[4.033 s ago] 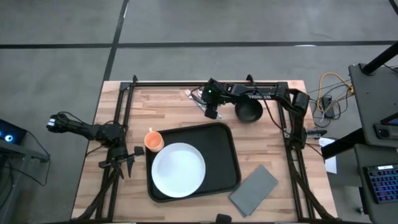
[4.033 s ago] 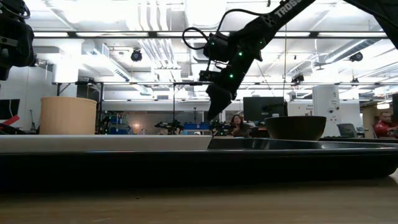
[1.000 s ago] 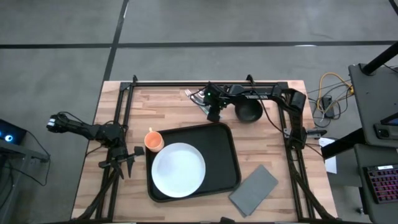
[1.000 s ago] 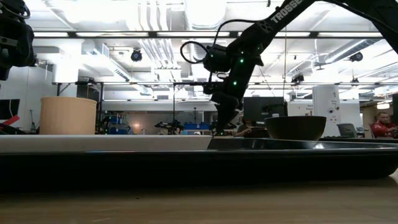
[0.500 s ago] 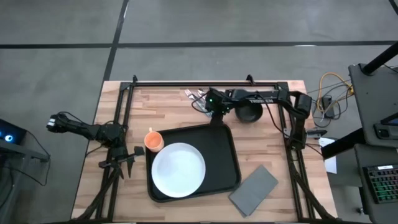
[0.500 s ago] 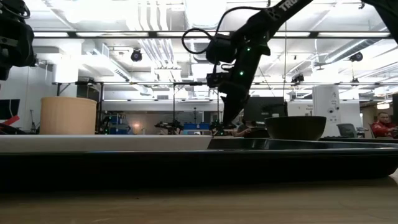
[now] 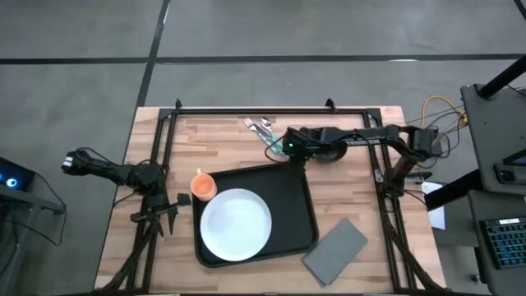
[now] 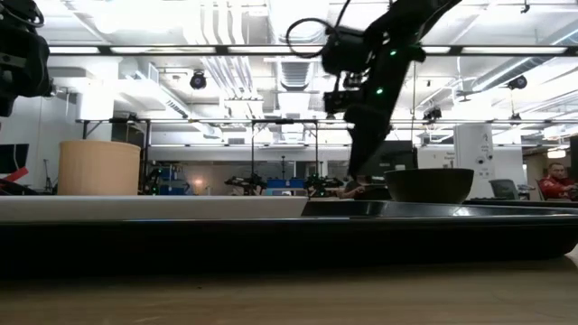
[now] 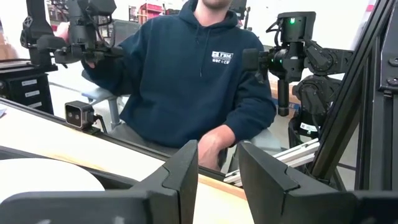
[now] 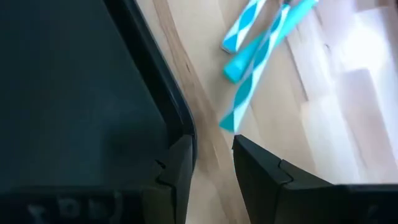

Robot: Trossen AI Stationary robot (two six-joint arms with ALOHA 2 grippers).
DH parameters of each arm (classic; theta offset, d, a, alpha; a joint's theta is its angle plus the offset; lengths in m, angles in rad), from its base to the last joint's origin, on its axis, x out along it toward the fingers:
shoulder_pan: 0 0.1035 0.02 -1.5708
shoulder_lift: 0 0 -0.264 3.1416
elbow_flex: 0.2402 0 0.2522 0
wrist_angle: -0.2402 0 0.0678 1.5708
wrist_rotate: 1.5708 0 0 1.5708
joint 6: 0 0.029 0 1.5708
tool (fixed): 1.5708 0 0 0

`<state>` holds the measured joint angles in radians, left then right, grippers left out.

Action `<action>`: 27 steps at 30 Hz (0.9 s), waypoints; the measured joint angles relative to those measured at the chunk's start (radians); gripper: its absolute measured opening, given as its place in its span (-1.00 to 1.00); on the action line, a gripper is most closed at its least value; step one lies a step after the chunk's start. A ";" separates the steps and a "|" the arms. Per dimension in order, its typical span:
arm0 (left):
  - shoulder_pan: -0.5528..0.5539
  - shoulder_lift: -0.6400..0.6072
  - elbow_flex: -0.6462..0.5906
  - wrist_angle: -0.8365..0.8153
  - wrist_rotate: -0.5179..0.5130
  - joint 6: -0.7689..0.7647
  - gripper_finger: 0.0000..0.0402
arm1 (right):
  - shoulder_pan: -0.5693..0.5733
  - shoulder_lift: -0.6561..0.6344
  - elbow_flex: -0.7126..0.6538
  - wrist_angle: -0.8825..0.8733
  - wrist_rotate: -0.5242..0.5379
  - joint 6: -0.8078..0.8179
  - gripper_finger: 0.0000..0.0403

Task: Set up tray
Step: Put the black bowl on the white plate

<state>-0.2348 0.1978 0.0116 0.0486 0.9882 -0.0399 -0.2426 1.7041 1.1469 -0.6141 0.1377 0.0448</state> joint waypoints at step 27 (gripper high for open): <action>0.000 0.000 0.000 0.000 0.000 0.000 -0.51 | 0.055 -0.439 -0.370 -0.004 0.023 -0.143 -0.35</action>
<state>-0.2348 0.1982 0.0116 0.0486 0.9878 -0.0399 -0.1873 1.2649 0.7769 -0.6180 0.1607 -0.0981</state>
